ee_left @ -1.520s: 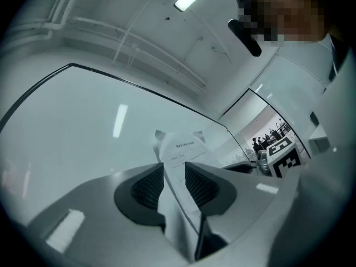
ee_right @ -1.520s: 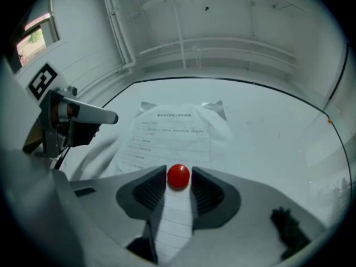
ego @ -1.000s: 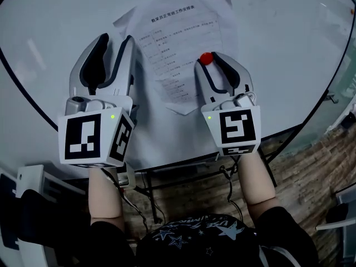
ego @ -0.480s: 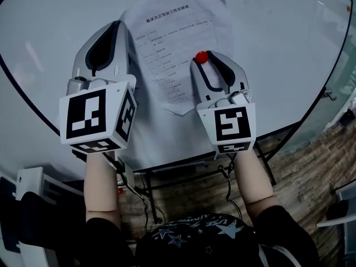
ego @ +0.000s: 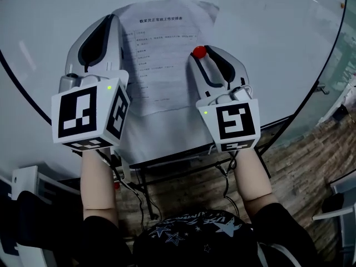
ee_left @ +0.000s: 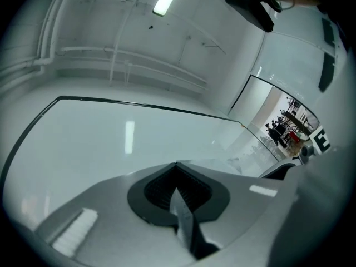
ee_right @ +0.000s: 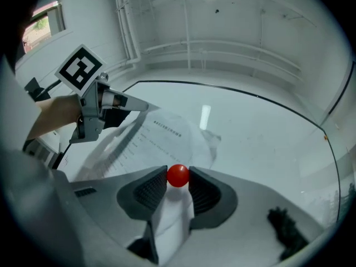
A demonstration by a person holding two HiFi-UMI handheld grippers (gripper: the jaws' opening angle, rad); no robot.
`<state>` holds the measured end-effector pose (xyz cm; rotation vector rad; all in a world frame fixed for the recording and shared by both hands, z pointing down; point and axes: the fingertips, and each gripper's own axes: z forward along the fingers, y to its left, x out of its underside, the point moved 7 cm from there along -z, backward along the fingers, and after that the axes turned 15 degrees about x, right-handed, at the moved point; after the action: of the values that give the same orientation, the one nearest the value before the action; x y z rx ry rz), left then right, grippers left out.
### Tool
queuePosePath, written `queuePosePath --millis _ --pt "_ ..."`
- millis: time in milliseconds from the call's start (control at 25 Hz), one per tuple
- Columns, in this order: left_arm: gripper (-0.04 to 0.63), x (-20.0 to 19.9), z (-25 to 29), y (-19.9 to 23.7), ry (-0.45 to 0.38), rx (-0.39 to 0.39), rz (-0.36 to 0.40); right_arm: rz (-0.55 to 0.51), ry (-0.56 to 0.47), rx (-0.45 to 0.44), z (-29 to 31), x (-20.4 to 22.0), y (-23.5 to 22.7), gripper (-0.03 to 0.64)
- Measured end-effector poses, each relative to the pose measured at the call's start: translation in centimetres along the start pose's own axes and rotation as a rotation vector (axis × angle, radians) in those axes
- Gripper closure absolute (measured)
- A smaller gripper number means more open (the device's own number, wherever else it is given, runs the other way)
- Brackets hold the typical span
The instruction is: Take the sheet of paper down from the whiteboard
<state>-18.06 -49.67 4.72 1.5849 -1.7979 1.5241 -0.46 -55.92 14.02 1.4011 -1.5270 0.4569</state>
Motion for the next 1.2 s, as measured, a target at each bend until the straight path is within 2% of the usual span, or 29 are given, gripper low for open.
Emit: queuePosePath --millis 80,360,920,1080,1200 --pt "0.589 -0.1 -1.5 -0.2 -0.002 0.025 -0.022 -0.004 0.003 -0.001 -1.3 -0.7 0.6 0.486" --pt "0.589 0.7 -7.0 -3.2 0.033 0.108 -0.031 0.038 0.043 -0.007 -6.4 -1.7 2.1 0.485" --pt "0.589 6.2 -17.8 -7.9 0.13 0.3 -0.287 0.005 0.214 0.06 -17.7 -3.4 7.4 0.485" --pt "0.589 7.7 -19.9 -9.5 0.165 0.344 -0.356 -0.007 0.283 0.048 -21.1 -3.3 8.2 0.485" --pt "0.589 9.1 -21.2 -10.6 0.21 0.376 -0.38 0.054 0.334 0.024 -23.2 -2.6 8.4 0.485"
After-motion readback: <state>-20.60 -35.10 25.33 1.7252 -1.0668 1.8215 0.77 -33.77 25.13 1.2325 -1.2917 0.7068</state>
